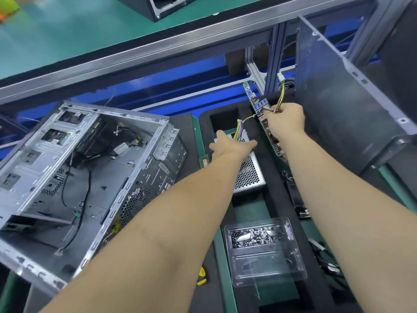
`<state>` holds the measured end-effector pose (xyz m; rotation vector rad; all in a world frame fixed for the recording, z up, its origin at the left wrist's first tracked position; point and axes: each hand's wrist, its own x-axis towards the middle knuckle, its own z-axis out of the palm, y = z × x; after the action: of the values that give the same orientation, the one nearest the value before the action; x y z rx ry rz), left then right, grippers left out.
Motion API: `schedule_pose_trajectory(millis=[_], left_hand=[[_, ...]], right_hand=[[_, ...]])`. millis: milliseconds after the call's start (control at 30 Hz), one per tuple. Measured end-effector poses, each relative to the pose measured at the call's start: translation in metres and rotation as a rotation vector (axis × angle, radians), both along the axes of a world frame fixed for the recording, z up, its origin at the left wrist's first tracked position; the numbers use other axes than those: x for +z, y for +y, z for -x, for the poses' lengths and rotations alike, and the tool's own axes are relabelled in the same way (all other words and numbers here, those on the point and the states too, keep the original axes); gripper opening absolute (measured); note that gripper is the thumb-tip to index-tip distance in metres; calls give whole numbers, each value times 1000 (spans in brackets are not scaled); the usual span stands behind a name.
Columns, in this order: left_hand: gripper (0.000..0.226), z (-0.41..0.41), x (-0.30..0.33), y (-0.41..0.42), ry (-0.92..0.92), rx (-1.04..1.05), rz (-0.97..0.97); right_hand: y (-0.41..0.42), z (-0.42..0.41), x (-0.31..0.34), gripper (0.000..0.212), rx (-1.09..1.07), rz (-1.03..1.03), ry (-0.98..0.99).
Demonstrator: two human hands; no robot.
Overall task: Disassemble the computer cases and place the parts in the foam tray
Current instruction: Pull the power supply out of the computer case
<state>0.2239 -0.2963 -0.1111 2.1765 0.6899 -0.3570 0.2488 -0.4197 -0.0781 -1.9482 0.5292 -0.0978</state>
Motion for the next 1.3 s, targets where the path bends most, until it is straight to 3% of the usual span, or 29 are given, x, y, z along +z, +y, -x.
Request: schedule_pose_trajectory(millis=[233, 467, 600, 700, 800, 967, 1067, 1200, 1300], left_hand=[[76, -30, 2, 15, -51, -153, -49], [53, -33, 13, 39, -153, -294, -61], [12, -26, 20, 65, -200, -257, 44], [12, -22, 25, 78, -183, -248, 59], [16, -14, 31, 86, -190, -319, 7], [26, 9, 54, 105, -390, -564, -353], [30, 23, 67, 122, -461, -725, -549], [35, 39, 82, 148, -532, -855, -788], [53, 56, 85, 168, -511, -886, -915]], right_hand=[[1, 0, -5, 18, 44, 5, -30], [20, 7, -20, 38, 99, -9, -23], [29, 16, -31, 30, 124, 19, -23], [32, 23, -32, 41, 103, 5, -1], [39, 36, -33, 35, 46, 108, -37], [64, 77, -35, 29, -32, 438, -199], [83, 103, -36, 26, 159, 493, -306], [121, 125, -38, 22, 569, 465, -133], [144, 136, -40, 22, 682, 518, 8]])
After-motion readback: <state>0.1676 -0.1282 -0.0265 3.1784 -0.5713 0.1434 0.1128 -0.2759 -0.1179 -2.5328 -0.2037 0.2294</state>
